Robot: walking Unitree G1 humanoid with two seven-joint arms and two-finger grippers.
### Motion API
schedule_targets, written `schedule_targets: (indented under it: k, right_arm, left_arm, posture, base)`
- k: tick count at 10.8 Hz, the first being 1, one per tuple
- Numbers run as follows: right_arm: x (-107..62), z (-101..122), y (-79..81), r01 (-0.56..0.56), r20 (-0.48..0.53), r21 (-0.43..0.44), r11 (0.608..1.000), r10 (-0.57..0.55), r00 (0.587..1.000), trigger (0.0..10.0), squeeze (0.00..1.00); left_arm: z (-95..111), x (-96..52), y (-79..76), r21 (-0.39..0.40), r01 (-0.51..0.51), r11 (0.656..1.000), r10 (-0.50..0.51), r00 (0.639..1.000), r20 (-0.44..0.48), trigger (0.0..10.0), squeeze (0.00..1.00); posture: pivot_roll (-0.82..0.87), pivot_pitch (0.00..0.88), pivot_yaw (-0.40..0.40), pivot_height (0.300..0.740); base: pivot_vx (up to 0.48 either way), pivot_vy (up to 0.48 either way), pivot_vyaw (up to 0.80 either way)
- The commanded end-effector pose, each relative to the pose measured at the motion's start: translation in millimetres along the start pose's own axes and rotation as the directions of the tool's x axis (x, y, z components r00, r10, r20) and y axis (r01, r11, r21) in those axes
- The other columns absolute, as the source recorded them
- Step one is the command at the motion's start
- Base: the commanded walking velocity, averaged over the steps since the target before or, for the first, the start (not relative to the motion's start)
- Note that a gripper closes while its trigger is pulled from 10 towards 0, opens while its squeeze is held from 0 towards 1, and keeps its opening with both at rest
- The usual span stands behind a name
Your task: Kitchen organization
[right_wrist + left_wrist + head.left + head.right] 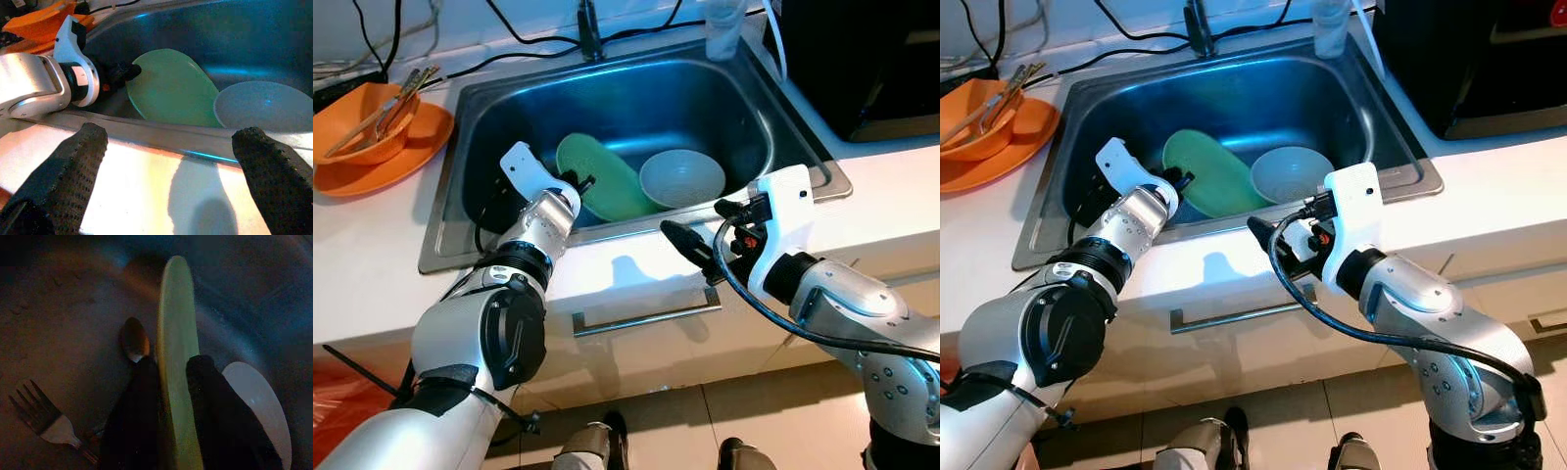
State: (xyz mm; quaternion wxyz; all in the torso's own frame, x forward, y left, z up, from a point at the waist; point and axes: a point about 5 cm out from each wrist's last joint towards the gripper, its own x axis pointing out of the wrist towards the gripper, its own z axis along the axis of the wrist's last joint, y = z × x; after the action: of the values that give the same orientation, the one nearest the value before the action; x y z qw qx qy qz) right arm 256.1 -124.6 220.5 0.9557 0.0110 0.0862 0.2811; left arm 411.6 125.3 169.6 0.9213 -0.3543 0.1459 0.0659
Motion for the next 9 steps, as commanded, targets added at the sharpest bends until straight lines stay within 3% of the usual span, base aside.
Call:
schedule_targets:
  k: [1,5,9]
  right_arm:
    - [-2.3,5,5.6,-0.021,0.019,-0.012,1.000,0.021,1.000,10.0,0.22]
    - [0.3,6,3.0,-0.013,0.025,-0.019,1.000,0.014,1.000,10.0,0.22]
    - [2.9,8,2.0,-0.017,0.033,-0.028,0.999,0.018,0.999,10.0,0.22]
  left_arm:
    - [0,0.1,1.6,0.006,-0.010,1.000,0.010,1.000,0.003,10.0,1.00]
    - [13,-0.1,1.6,0.076,-0.061,0.995,0.058,0.997,0.053,10.0,1.00]
    - [22,-0.2,3.5,0.079,-0.069,0.995,0.062,0.994,0.088,10.0,1.00]
  posture:
    - [-0.16,0.187,0.165,0.740]
    - [-0.16,0.165,0.163,0.740]
    - [-0.16,0.149,0.163,0.740]
  base:
    - [0.000,0.000,0.00]
    - [0.000,0.000,0.00]
    - [0.000,0.000,0.00]
